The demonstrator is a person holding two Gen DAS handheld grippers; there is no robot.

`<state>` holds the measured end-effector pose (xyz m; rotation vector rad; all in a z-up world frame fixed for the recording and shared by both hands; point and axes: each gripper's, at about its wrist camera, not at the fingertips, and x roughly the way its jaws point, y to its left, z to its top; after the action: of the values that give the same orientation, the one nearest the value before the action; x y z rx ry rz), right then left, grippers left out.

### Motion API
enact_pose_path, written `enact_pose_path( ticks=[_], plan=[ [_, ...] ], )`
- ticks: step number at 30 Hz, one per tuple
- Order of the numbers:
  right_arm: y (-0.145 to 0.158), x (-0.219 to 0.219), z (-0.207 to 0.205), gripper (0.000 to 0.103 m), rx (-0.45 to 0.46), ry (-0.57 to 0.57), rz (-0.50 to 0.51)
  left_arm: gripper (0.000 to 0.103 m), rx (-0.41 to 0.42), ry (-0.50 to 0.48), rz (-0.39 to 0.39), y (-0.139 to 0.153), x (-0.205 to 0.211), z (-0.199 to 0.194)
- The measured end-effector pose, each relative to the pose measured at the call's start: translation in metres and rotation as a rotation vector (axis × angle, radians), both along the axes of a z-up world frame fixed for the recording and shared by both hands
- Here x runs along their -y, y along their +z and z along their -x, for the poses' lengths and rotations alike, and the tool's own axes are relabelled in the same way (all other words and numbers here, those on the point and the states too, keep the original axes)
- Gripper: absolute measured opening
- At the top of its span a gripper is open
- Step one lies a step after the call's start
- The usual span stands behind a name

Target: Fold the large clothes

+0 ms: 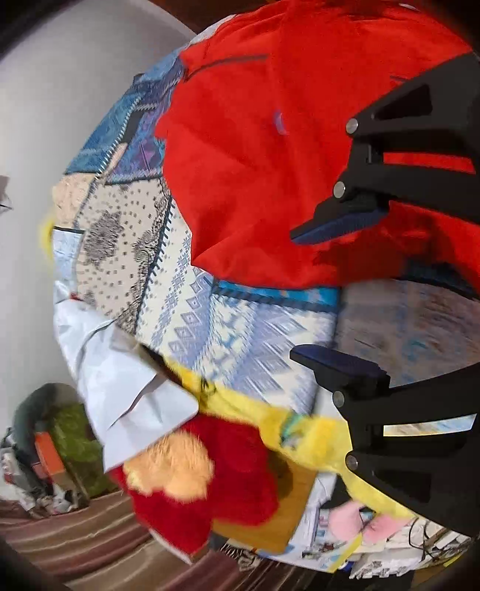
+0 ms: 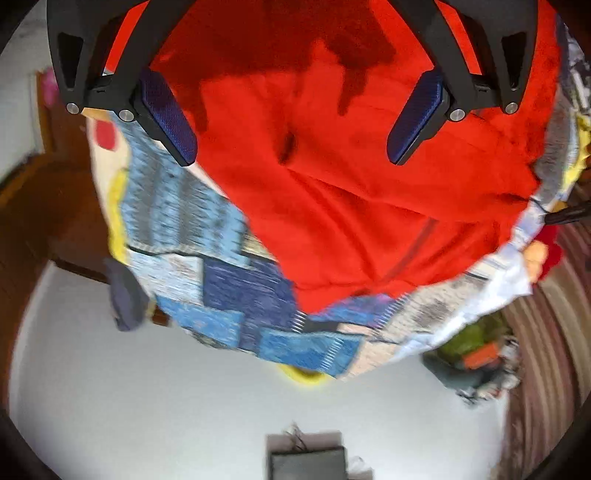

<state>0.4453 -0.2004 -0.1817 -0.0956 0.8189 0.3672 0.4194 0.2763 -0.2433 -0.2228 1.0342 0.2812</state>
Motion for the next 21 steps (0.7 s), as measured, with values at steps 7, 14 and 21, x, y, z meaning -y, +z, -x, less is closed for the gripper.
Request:
enact_pose_path(
  ticks=[7,14,21],
  plan=[
    [-0.043,-0.020,-0.026,0.051,-0.061,-0.022,0.103,0.057,-0.089,-0.085,-0.104,-0.047,0.016,-0.050],
    [-0.046,-0.044,-0.013,0.013,0.023,0.015,0.210,0.053,-0.064,-0.137,-0.326,-0.060,0.039,-0.057],
    [-0.010,-0.050,0.001,0.010,0.062,0.047,0.282,0.050,-0.063,0.080,-0.397,-0.054,0.001,-0.054]
  ],
)
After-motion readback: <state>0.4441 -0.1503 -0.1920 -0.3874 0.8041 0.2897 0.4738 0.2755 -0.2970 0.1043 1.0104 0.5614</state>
